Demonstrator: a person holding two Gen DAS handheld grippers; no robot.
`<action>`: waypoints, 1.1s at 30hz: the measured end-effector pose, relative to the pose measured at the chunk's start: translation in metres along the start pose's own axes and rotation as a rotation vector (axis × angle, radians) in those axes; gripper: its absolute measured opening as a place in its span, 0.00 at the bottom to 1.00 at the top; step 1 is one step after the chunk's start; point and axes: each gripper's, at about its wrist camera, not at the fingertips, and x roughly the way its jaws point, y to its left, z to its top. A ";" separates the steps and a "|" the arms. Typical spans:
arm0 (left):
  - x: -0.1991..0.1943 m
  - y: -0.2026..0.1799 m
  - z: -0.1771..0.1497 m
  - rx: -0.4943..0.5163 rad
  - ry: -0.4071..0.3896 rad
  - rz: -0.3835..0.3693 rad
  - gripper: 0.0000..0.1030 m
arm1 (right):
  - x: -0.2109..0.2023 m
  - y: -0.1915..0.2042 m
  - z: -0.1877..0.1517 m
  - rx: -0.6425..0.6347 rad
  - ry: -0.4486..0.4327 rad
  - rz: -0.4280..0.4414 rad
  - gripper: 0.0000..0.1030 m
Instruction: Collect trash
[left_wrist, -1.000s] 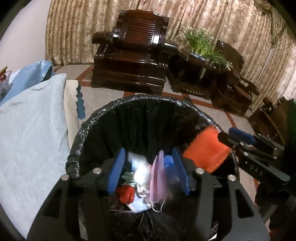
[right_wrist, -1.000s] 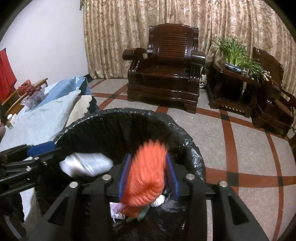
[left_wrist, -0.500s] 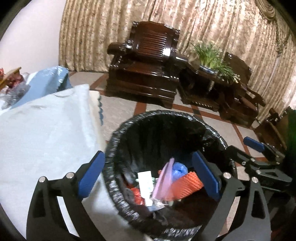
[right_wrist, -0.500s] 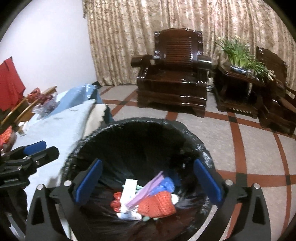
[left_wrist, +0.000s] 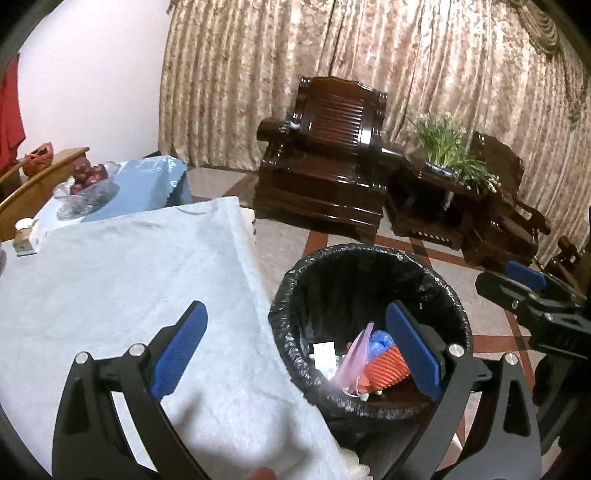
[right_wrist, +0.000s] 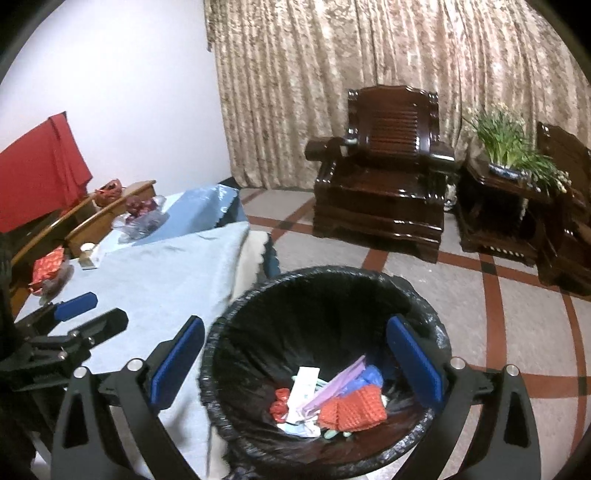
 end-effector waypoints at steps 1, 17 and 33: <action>-0.006 0.001 0.000 -0.006 -0.004 0.004 0.92 | -0.004 0.004 0.001 -0.007 -0.005 0.007 0.94; -0.090 -0.004 -0.001 0.006 -0.111 0.064 0.93 | -0.059 0.046 0.003 -0.075 -0.067 0.065 0.94; -0.116 -0.002 -0.009 -0.010 -0.146 0.081 0.94 | -0.081 0.060 -0.002 -0.111 -0.093 0.067 0.94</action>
